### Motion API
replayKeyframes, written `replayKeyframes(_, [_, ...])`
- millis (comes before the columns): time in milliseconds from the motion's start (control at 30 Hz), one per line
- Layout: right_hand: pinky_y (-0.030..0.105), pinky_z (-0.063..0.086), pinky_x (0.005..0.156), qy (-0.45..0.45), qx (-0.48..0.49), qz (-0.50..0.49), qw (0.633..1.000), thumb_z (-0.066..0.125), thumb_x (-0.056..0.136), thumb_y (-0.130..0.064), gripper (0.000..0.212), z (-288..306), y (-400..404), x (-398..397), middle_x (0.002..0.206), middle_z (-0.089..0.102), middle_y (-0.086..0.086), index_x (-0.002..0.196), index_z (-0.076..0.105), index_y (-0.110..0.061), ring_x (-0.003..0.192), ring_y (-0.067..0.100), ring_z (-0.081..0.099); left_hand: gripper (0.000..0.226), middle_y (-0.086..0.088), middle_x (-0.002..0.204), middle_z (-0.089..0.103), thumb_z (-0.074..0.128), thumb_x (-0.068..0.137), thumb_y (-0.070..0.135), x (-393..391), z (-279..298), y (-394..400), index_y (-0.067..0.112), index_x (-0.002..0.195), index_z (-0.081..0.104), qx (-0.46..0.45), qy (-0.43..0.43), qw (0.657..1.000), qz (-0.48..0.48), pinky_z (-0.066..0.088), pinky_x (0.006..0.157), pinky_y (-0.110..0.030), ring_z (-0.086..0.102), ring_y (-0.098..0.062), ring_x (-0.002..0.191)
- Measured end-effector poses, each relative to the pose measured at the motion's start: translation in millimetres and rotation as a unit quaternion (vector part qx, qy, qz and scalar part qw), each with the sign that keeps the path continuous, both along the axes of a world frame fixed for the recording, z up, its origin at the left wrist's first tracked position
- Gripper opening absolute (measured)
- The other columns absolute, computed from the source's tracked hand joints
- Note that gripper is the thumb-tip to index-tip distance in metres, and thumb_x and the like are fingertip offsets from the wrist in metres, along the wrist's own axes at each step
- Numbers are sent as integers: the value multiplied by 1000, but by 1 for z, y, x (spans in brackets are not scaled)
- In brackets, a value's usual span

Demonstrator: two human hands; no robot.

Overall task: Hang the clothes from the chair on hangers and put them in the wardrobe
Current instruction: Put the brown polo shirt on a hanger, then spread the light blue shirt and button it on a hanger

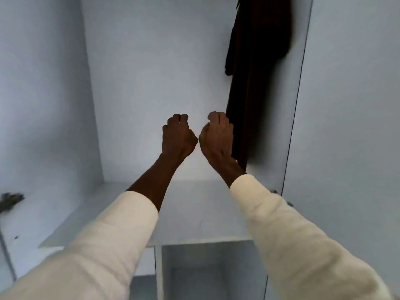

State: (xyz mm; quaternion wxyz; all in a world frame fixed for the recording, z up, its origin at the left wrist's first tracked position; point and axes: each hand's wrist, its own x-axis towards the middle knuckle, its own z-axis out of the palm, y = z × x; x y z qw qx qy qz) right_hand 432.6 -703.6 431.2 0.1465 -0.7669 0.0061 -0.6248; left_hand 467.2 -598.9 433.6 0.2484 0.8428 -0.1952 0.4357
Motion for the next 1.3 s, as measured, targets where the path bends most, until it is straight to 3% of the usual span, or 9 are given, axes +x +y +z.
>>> replayKeyframes(133, [40, 40, 69, 148, 51, 130, 979, 39, 77, -13, 33, -125, 51, -50, 95, 62, 18, 97, 61, 1, 75, 36, 56, 48, -17, 127, 55, 55, 87, 12, -60, -136, 41, 3, 133, 50, 28, 119, 991, 52, 39, 89, -41, 51, -37, 115])
replayKeyframes(333, [41, 46, 76, 400, 28, 187, 897, 45, 88, 0, 24, -315, 92, -137, 108, 59, 15, 109, 56, -3, 87, 37, 59, 44, -16, 126, 57, 55, 86, 6, -196, -329, 100, 6, 130, 54, -32, 287, 943, 163, 42, 94, -42, 54, -35, 115])
replayKeyframes(467, [41, 45, 70, 491, -36, 242, 836, 42, 89, 0, 28, -410, 116, -213, 108, 58, 18, 114, 54, -2, 84, 41, 59, 44, -13, 127, 56, 52, 87, 7, -308, -427, 142, 8, 130, 52, -36, 393, 886, 242, 39, 96, -39, 51, -33, 117])
replayKeyframes(600, [40, 49, 76, 609, -121, 270, 736, 45, 90, -8, 32, -477, 146, -293, 117, 51, 12, 122, 49, -6, 99, 34, 58, 41, -12, 121, 56, 50, 84, 7, -433, -488, 177, 8, 125, 54, -41, 483, 812, 324, 39, 92, -39, 53, -34, 113])
replayKeyframes(700, [40, 50, 74, 635, -202, 313, 677, 48, 86, -4, 41, -510, 173, -359, 122, 50, 12, 127, 46, -7, 100, 35, 61, 41, -13, 124, 58, 51, 86, 8, -525, -518, 198, 7, 126, 54, -70, 510, 759, 400, 40, 97, -41, 52, -35, 117])
replayKeyframes(867, [37, 48, 76, 603, -332, 397, 607, 44, 89, -5, 44, -536, 226, -442, 130, 49, 13, 133, 45, -5, 100, 35, 61, 42, -13, 123, 57, 51, 85, 8, -644, -546, 229, 6, 127, 52, -135, 535, 678, 485, 41, 95, -40, 52, -32, 113])
replayKeyframes(967, [38, 46, 79, 621, -372, 417, 549, 40, 92, -5, 37, -537, 264, -486, 122, 52, 14, 129, 48, -6, 106, 35, 58, 38, -13, 121, 56, 50, 85, 7, -700, -557, 248, 6, 123, 53, -174, 542, 638, 518, 40, 94, -41, 51, -33, 111])
replayKeyframes(1133, [39, 50, 70, 520, -445, 504, 527, 46, 88, -2, 33, -559, 340, -556, 114, 56, 12, 121, 52, -3, 94, 35, 63, 37, -13, 120, 56, 48, 85, 5, -784, -571, 293, 6, 122, 53, -226, 530, 596, 559, 40, 92, -39, 52, -32, 109])
replayKeyframes(1300, [39, 51, 64, 476, -532, 520, 469, 42, 85, 0, 25, -571, 449, -643, 106, 53, 9, 107, 54, -5, 91, 30, 61, 39, -10, 121, 55, 48, 85, 7, -888, -577, 371, 7, 124, 51, -263, 532, 538, 600, 39, 93, -37, 51, -30, 111])
